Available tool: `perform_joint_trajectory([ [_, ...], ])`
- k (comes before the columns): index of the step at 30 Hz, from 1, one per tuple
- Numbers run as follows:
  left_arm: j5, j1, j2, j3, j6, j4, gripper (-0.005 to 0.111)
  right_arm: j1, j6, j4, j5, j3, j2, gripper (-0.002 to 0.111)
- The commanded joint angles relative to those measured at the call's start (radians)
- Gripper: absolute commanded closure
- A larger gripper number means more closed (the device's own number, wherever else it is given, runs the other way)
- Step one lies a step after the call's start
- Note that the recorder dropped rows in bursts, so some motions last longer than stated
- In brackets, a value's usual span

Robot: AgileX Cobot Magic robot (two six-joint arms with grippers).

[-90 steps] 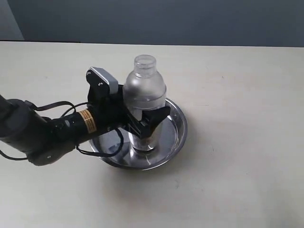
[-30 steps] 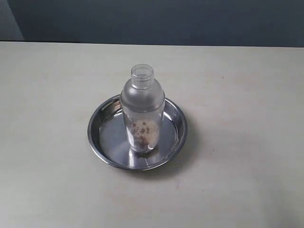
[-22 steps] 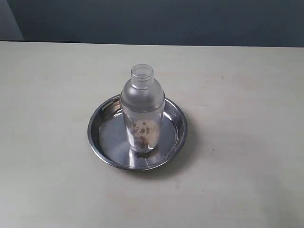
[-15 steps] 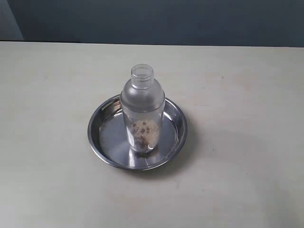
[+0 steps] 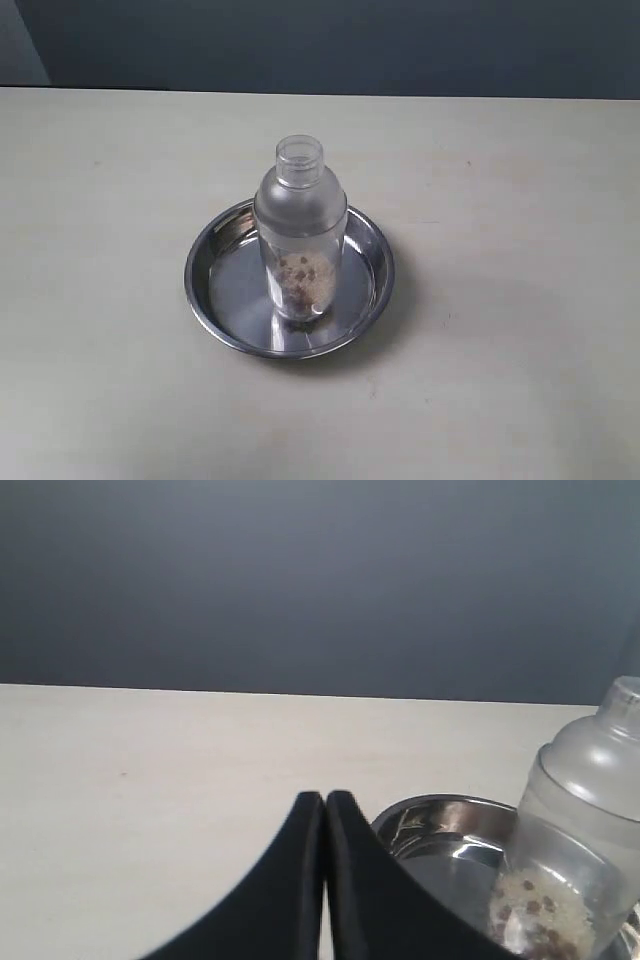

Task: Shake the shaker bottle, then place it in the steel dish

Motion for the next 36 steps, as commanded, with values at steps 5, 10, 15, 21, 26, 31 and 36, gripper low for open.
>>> perform_joint_trajectory([
  [5,0.006,0.082,-0.077,0.059,0.142,-0.127,0.106,-0.003,-0.002,0.000,-0.007,0.001,-0.005,0.109],
  [10,0.049,0.088,-0.081,0.059,0.142,-0.088,0.106,-0.003,-0.002,0.000,-0.007,0.001,-0.005,0.109],
  [15,0.179,0.088,-0.081,0.059,0.142,-0.065,0.106,-0.003,-0.002,0.000,-0.007,0.001,-0.005,0.109],
  [21,0.176,0.088,-0.081,0.059,0.142,-0.065,0.106,-0.003,-0.002,0.000,-0.007,0.001,-0.005,0.109],
  [26,0.176,0.088,-0.081,0.059,0.142,-0.065,0.106,-0.003,-0.002,0.000,-0.007,0.001,-0.005,0.109],
  [31,0.176,0.088,-0.081,0.059,0.142,-0.065,0.106,-0.003,-0.002,0.000,-0.007,0.001,-0.005,0.109],
  [36,0.176,0.088,-0.081,0.059,0.142,-0.065,0.106,-0.003,-0.002,0.000,-0.007,0.001,-0.005,0.109],
])
